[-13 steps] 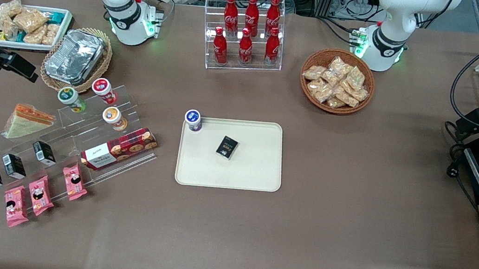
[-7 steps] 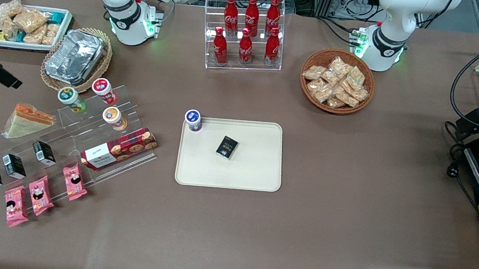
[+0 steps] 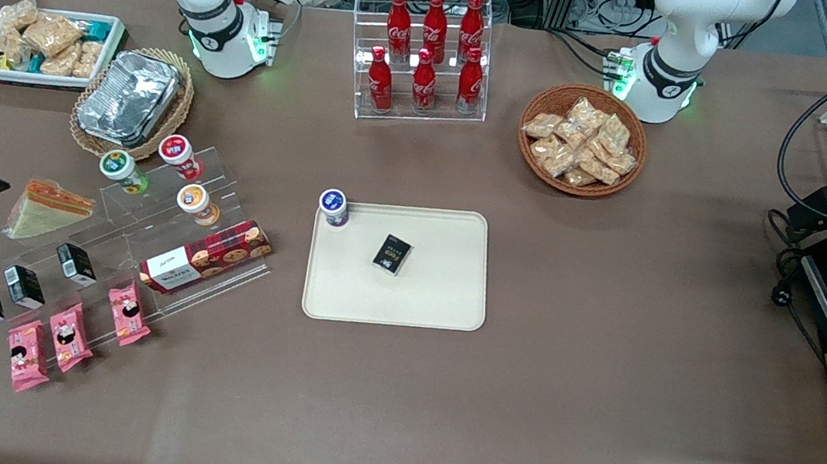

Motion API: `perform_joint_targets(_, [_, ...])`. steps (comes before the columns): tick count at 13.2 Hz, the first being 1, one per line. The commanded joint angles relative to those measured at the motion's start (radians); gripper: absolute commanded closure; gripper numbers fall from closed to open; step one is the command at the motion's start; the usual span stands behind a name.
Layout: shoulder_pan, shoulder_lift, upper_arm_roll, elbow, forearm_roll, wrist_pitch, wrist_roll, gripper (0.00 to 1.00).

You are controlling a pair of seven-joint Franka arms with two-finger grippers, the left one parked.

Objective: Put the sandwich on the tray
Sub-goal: 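Move the right gripper down toward the wrapped sandwich on the acrylic rack, then close the right gripper on the plastic-wrapped sandwich and lift it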

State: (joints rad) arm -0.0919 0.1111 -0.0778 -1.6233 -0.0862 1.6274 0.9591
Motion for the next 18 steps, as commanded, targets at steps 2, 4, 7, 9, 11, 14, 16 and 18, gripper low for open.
perform_joint_targets(2, [-0.034,0.102,-0.022,0.014,0.005,0.115,0.101,0.02])
perform_joint_targets(4, [-0.067,0.105,-0.02,-0.054,0.011,0.193,0.105,0.03])
perform_joint_targets(7, [-0.112,0.041,-0.02,-0.212,0.046,0.32,0.093,0.03])
perform_joint_targets(9, [-0.118,-0.005,-0.02,-0.311,0.048,0.402,0.092,0.03])
perform_joint_targets(11, [-0.134,-0.036,-0.02,-0.394,0.068,0.478,0.092,0.03])
perform_joint_targets(14, [-0.135,-0.056,-0.022,-0.454,0.083,0.525,0.092,0.03])
perform_joint_targets(16, [-0.135,-0.062,-0.022,-0.493,0.095,0.564,0.092,0.03])
perform_joint_targets(18, [-0.137,-0.064,-0.022,-0.538,0.098,0.61,0.092,0.03])
